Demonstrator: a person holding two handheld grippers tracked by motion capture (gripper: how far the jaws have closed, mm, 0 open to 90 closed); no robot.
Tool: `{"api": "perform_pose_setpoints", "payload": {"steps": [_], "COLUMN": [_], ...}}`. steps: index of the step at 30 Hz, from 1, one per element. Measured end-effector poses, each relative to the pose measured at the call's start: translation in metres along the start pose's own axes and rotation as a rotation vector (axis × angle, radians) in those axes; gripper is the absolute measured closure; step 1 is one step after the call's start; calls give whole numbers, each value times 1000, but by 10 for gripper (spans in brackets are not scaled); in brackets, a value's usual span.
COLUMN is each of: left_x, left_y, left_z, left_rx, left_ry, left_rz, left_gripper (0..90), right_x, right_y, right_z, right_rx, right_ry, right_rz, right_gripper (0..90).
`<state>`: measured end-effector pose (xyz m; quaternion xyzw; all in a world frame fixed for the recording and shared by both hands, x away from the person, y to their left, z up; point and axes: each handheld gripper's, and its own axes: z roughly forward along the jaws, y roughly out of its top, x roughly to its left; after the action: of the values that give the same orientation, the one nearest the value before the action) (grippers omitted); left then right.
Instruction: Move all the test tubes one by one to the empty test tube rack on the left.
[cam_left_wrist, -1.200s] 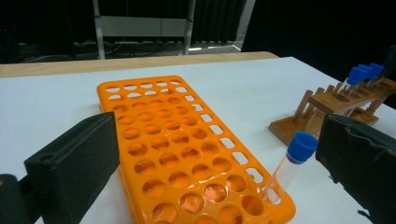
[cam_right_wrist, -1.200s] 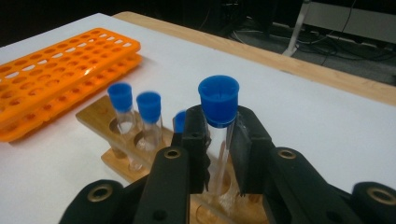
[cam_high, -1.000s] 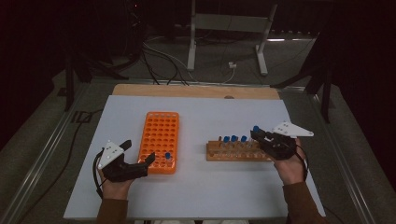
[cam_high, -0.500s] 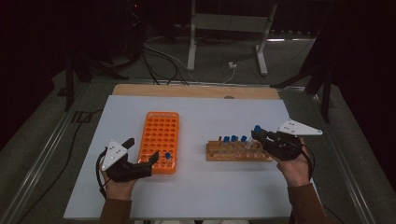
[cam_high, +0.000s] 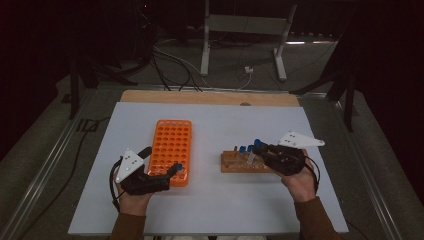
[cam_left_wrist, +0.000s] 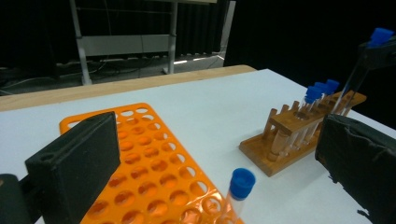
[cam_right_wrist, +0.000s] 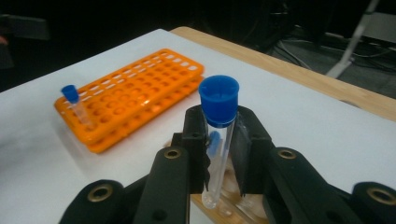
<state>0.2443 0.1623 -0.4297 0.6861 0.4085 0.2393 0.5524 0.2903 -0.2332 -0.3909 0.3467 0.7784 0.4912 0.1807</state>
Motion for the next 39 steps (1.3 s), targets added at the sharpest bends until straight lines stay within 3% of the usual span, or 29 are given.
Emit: {"api": "perform_pose_setpoints", "payload": {"steps": [16, 22, 23, 26, 30, 31, 33, 34, 35, 36, 37, 39], "left_x": [-28, -47, -52, -60, -65, -66, -68, -68, -69, -69, -70, -70], "left_y": [3, -1, -1, 1, 1, 1, -1, -1, -2, -2, -3, -3], "left_z": [17, 31, 32, 34, 36, 37, 38, 38, 39, 39, 40, 39], "left_rx": [25, 58, 60, 66, 72, 78, 89, 93, 94, 95, 95, 91], "left_ry": [-93, -168, -182, -200, -203, -207, -210, -212, -221, -232, -236, -243], "left_rz": [35, 47, 55, 76, 98, 99, 120, 128, 131, 138, 143, 160], "left_gripper": [45, 85, 134, 167, 243, 315, 364, 447, 447, 526, 526, 622], "right_x": [35, 49, 54, 58, 69, 74, 75, 80, 80, 85, 85, 92], "right_y": [10, 12, 12, 12, 13, 15, 15, 16, 16, 18, 18, 20], "right_z": [30, 38, 40, 42, 46, 48, 49, 51, 51, 53, 53, 55], "right_rx": [4, 5, 7, 9, 14, 15, 16, 19, 19, 21, 21, 25], "right_ry": [125, 178, 200, 215, 248, 261, 265, 278, 278, 292, 292, 303], "right_rz": [-17, -19, -19, -23, -36, -43, -44, -51, -51, -60, -60, -74], "right_gripper": [771, 771, 771, 771, 771, 771, 771, 771, 771, 771, 771, 771]}}
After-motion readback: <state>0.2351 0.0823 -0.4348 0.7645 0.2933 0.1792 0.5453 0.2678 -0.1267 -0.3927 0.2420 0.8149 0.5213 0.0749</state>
